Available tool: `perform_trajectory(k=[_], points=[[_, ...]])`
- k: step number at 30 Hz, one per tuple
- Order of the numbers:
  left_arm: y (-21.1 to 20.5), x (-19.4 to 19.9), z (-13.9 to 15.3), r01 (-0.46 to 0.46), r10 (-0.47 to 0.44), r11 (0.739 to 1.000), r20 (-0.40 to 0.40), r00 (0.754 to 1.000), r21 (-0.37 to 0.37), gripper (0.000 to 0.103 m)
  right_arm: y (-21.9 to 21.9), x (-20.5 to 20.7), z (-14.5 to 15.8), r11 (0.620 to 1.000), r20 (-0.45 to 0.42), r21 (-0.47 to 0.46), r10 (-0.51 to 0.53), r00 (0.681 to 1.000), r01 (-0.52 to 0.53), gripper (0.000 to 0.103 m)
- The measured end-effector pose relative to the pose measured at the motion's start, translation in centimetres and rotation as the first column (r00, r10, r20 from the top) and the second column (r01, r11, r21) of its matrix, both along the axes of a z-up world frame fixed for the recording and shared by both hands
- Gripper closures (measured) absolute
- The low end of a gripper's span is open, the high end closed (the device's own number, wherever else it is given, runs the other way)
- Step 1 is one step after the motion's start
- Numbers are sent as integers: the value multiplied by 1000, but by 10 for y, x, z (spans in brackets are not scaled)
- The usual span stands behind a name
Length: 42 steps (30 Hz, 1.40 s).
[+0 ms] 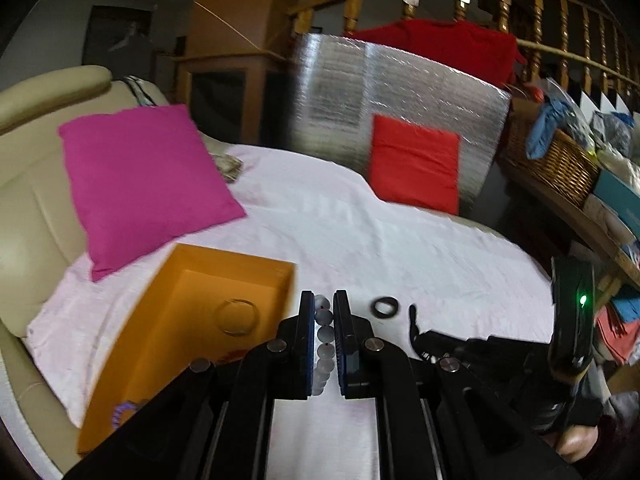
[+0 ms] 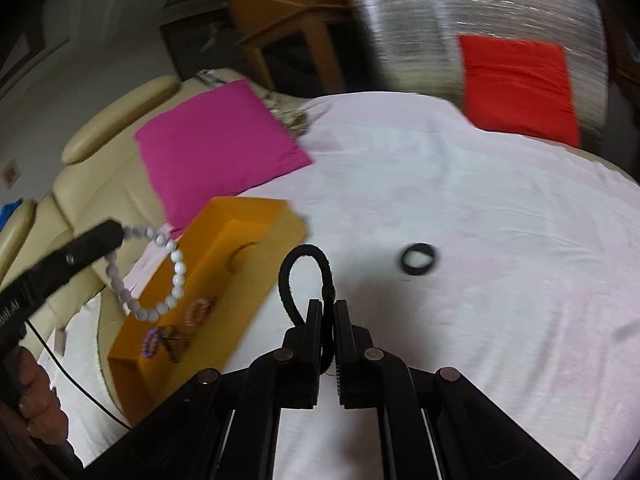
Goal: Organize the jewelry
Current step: 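Lift and carry the black loop and white bracelet over the orange box, then open both tools to drop the loop and bracelet into the box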
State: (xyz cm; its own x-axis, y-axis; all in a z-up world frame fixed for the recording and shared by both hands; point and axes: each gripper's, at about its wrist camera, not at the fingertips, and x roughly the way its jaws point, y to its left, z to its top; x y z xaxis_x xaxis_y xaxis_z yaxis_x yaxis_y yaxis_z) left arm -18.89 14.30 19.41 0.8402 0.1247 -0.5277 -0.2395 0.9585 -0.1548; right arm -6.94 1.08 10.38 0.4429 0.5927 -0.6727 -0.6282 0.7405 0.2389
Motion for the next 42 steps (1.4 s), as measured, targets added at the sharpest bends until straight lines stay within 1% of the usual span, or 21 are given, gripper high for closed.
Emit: perform_trajectory(k=[4, 8, 15, 20, 27, 36, 42], points=[[20, -8, 4, -47, 47, 999, 7, 999, 6, 94, 36, -7, -1, 999, -20, 8, 49, 999, -49, 97], [41, -15, 5, -95, 95, 995, 13, 995, 17, 94, 69, -11, 4, 995, -9, 5, 96, 995, -96, 97], [74, -15, -1, -158, 159, 987, -5, 987, 36, 94, 113, -9, 11, 991, -1, 5, 131, 991, -131, 96], [98, -8, -18, -203, 206, 977, -52, 977, 59, 94, 135, -4, 4, 990, -13, -11, 143, 990, -143, 96], [128, 8, -50, -244, 253, 966, -125, 959, 83, 94, 161, 0, -20, 983, -47, -57, 170, 984, -172, 96], [150, 34, -80, -254, 273, 961, -208, 939, 112, 94, 183, 12, -45, 977, -79, -92, 186, 979, -193, 96], [160, 43, -103, -258, 279, 960, -258, 925, 111, 94, 193, 19, -60, 974, -92, -111, 188, 978, -198, 96]])
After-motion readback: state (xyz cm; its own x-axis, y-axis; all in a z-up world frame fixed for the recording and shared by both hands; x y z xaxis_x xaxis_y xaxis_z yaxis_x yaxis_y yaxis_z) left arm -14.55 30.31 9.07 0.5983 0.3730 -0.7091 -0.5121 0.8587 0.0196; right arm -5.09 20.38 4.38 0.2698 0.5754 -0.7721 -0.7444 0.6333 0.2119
